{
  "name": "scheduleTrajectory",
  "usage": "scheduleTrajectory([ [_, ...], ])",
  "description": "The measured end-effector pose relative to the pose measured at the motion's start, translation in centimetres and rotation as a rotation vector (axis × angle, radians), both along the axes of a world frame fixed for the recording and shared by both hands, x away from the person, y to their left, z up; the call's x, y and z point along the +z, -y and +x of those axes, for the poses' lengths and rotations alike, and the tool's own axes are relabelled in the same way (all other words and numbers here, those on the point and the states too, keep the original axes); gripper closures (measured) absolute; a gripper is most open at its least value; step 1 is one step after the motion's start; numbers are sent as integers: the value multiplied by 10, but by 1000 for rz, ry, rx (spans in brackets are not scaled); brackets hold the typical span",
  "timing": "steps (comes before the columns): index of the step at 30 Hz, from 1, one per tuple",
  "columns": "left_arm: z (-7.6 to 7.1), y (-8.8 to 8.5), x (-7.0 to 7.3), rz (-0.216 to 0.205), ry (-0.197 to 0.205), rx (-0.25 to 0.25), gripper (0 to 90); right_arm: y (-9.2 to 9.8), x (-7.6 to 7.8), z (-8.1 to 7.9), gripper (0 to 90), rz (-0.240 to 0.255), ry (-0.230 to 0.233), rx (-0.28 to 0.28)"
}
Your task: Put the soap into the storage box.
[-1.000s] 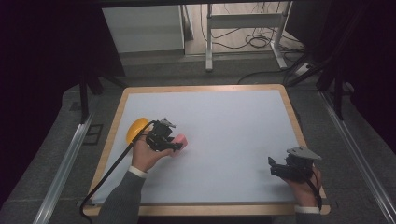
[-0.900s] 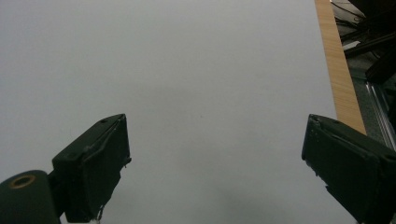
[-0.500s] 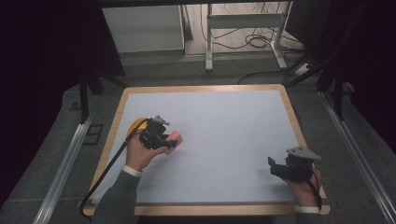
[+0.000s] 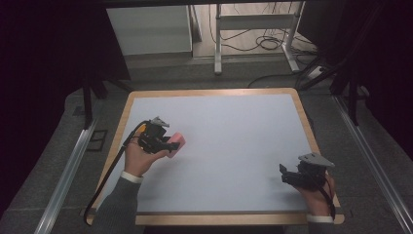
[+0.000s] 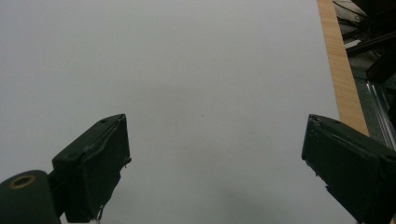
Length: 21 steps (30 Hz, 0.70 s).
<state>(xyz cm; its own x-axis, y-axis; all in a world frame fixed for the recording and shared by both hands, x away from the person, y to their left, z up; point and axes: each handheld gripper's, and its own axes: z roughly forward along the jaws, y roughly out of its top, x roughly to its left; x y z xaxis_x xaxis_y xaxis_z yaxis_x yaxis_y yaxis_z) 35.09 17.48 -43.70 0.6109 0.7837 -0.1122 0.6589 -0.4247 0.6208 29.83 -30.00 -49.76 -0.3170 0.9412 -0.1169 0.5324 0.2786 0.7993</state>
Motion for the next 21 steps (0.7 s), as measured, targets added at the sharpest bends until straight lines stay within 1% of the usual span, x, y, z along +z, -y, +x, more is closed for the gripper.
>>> scheduleTrajectory([
  [6, 0, -4, 2, 3, 7, 7, 605, 1, 0, 0, 76, 2, 0, -4],
  [21, 0, -17, 12, -13, 32, 45, 604, 1, 0, 0, 76, -2, -1, -4],
])
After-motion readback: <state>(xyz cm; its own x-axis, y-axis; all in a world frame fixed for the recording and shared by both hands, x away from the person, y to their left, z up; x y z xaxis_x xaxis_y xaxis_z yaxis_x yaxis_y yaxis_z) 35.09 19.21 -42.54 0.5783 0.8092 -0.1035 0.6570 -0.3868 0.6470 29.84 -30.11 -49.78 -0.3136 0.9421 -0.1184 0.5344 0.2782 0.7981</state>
